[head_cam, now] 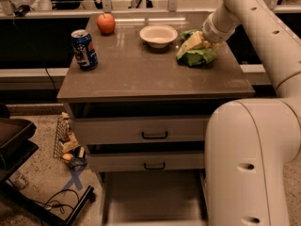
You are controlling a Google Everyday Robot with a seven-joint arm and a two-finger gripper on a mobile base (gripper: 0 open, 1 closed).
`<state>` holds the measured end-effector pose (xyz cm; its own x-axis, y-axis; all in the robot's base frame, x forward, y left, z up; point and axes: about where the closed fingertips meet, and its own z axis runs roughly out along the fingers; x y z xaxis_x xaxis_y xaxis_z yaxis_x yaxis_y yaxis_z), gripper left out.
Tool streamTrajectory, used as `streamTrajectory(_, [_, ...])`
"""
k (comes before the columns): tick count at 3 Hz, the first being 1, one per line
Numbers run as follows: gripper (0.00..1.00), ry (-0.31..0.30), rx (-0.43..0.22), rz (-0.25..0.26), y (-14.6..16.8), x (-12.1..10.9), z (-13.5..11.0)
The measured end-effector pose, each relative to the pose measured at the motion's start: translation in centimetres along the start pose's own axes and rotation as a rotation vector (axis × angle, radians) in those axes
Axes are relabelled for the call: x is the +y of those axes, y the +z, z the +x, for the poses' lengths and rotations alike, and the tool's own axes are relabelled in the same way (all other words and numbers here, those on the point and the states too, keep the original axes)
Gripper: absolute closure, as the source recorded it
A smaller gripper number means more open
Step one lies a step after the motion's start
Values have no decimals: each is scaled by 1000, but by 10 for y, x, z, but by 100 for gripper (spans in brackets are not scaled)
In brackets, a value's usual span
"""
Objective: Place green rice chip bag into bottom drawer
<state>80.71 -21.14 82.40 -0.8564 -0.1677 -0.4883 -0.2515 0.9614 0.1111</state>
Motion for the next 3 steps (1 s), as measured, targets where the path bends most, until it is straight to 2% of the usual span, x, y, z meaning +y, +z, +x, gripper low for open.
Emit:
streamTrajectory(1, [94,0,0,0,-1,0,0])
streamTrajectory(2, [100,0,3,-1,0,1,0])
streamTrajectory(3, [100,-1,3,-1,0,1,-1])
